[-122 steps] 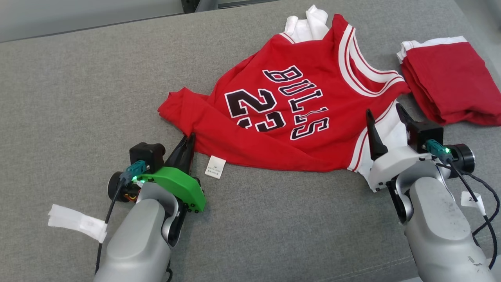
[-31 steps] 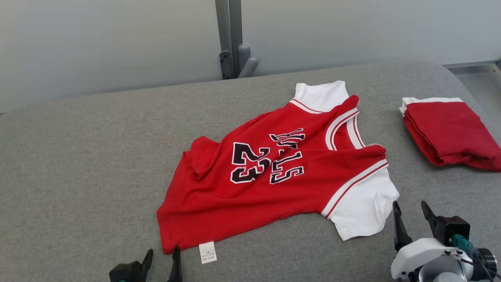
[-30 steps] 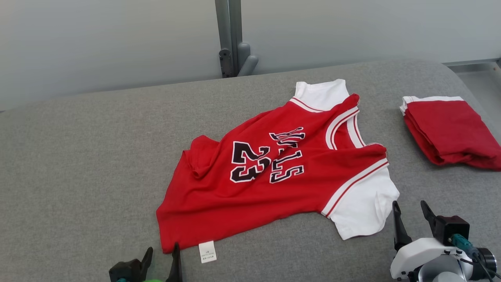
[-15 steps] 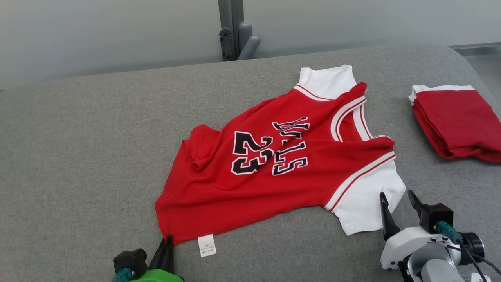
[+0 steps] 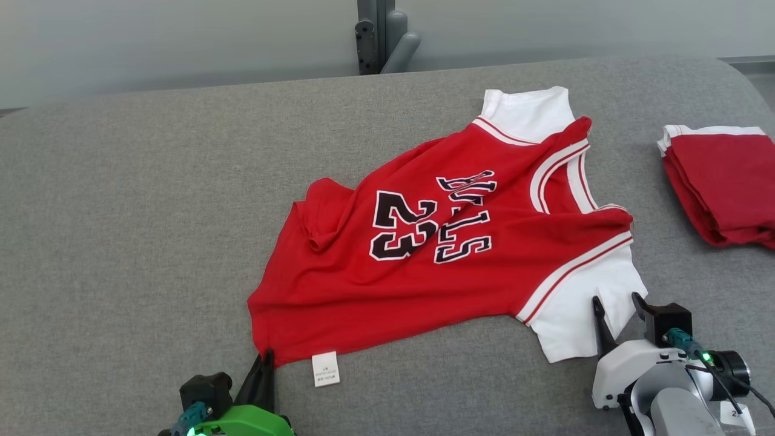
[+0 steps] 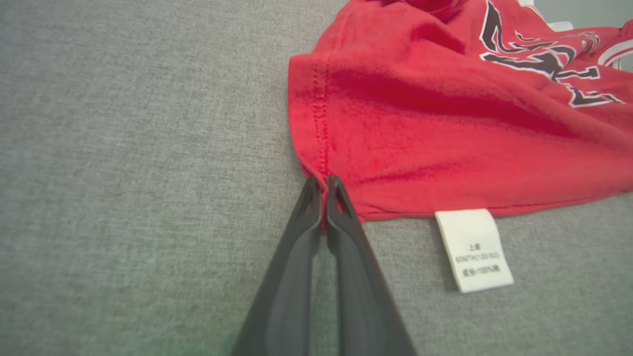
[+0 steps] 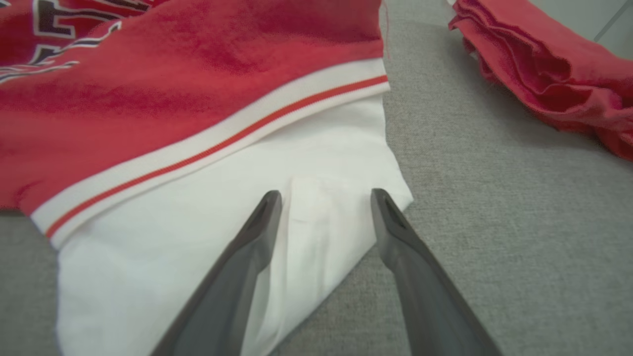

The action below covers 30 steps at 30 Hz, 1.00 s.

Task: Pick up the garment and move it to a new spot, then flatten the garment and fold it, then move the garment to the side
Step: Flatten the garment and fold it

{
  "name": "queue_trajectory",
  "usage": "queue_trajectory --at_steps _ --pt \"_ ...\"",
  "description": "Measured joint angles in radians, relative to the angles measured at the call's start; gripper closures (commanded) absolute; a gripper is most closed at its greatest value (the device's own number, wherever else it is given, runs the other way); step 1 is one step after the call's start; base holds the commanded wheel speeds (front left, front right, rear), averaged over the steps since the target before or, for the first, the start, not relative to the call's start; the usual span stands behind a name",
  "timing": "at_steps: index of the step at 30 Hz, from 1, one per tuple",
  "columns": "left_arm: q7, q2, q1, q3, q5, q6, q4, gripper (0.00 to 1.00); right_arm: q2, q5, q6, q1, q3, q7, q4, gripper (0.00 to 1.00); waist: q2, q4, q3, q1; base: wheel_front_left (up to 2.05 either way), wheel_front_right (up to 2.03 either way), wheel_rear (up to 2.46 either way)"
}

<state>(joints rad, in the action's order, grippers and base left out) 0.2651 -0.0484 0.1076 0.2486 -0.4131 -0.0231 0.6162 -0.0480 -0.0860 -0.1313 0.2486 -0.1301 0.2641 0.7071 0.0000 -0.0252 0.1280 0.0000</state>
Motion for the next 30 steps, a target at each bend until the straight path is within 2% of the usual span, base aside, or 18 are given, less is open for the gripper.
queue_trajectory --at_steps 1,10,16,21,26,30 --pt "0.0 0.0 0.001 -0.001 0.0 0.0 -0.001 1.0 -0.001 -0.009 0.0 0.005 -0.005 0.0 0.009 1.0 0.0 0.002 0.003 0.0 0.0 0.0 0.0" --pt "-0.001 0.0 0.006 -0.039 0.04 -0.011 -0.037 1.0 -0.001 0.048 0.0 0.017 -0.034 0.0 -0.013 1.0 0.0 0.004 -0.021 0.0 0.0 0.0 0.0" --pt "-0.001 -0.006 0.066 -0.092 0.103 -0.041 -0.179 1.0 -0.001 0.163 0.0 0.049 0.021 -0.001 -0.198 1.0 0.0 -0.005 -0.075 0.0 0.0 0.0 0.0" --pt "-0.001 -0.108 0.253 -0.097 0.166 -0.078 -0.291 1.0 -0.009 0.216 0.0 0.163 0.052 -0.002 -0.436 1.0 0.0 -0.015 -0.121 0.0 0.0 0.0 0.0" --pt "-0.094 -0.227 0.496 -0.114 0.171 -0.092 -0.427 1.0 -0.104 0.25 0.0 0.33 0.071 -0.007 -0.598 1.0 0.0 -0.029 -0.15 0.0 0.0 0.0 0.0" --pt "-0.222 -0.307 0.644 -0.118 0.146 -0.1 -0.491 1.0 -0.179 0.27 0.0 0.458 0.07 -0.08 -0.664 1.0 0.0 -0.035 -0.147 0.0 0.0 0.0 0.0"
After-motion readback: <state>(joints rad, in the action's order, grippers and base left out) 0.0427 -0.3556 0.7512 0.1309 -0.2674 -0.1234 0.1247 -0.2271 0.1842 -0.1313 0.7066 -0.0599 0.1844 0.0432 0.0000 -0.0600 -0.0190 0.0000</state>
